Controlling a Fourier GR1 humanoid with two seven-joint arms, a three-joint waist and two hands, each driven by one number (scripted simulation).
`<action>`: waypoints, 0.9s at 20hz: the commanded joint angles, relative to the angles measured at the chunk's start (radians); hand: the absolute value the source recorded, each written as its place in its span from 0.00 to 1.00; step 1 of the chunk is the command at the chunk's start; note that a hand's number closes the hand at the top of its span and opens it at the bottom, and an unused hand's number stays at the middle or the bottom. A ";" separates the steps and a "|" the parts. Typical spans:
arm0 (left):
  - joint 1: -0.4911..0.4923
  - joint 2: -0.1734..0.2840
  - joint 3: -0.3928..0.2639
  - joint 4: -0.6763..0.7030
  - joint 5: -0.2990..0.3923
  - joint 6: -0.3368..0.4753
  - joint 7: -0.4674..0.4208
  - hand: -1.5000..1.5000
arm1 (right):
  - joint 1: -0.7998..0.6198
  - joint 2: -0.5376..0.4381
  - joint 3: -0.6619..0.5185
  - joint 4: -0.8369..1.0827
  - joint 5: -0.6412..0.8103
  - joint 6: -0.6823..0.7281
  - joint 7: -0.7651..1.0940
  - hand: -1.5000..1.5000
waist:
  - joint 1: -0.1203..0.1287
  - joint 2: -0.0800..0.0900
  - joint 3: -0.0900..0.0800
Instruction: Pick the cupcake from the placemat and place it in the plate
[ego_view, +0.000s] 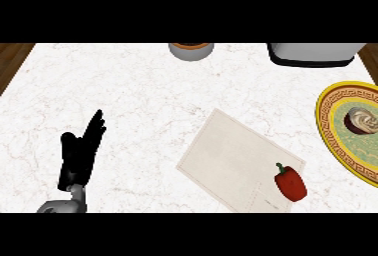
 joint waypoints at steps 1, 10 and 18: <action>0.008 -0.002 -0.001 0.020 -0.005 -0.005 -0.050 0.50 | 0.035 -0.055 -0.015 0.027 -0.006 0.032 -0.044 0.00 | 0.002 0.003 0.001; 0.005 -0.035 -0.032 -0.025 -0.024 0.020 0.018 0.50 | 0.058 -0.052 -0.054 0.045 -0.041 0.002 -0.054 0.00 | 0.010 0.004 0.004; 0.022 0.005 -0.001 -0.013 -0.007 -0.014 -0.021 0.50 | 0.079 -0.072 -0.084 0.053 -0.064 -0.050 -0.037 0.00 | 0.013 0.005 0.005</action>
